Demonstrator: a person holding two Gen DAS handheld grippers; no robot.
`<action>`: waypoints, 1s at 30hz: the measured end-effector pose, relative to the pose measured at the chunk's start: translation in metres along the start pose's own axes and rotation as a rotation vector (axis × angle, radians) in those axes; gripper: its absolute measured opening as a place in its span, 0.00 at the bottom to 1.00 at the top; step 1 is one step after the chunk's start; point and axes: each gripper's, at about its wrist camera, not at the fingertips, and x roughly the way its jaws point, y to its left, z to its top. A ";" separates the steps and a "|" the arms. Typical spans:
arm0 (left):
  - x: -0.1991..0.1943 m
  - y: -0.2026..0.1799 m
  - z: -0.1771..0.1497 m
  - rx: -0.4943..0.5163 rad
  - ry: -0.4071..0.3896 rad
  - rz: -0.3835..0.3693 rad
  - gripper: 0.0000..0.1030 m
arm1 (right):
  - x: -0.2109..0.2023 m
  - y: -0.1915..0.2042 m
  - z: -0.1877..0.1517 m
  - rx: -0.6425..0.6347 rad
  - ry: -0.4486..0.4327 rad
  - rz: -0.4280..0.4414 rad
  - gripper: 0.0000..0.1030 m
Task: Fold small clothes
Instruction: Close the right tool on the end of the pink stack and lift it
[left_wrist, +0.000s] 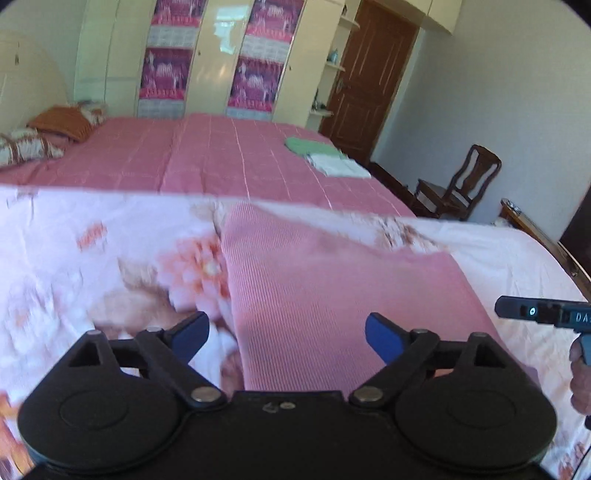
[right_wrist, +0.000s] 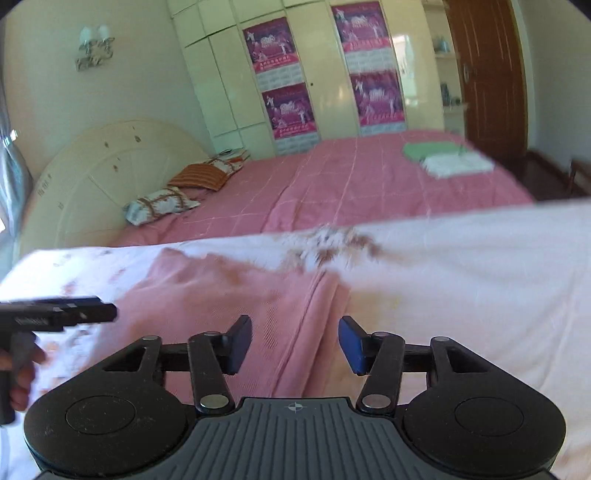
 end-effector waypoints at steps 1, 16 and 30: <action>0.007 -0.002 -0.005 0.020 0.030 0.039 0.92 | -0.002 0.001 -0.008 0.004 0.018 0.023 0.50; 0.005 0.041 -0.017 -0.279 0.138 -0.162 0.83 | 0.003 -0.058 -0.028 0.400 0.188 0.222 0.61; 0.038 -0.012 0.010 -0.077 0.233 -0.053 0.63 | 0.033 -0.045 -0.014 0.259 0.264 0.267 0.40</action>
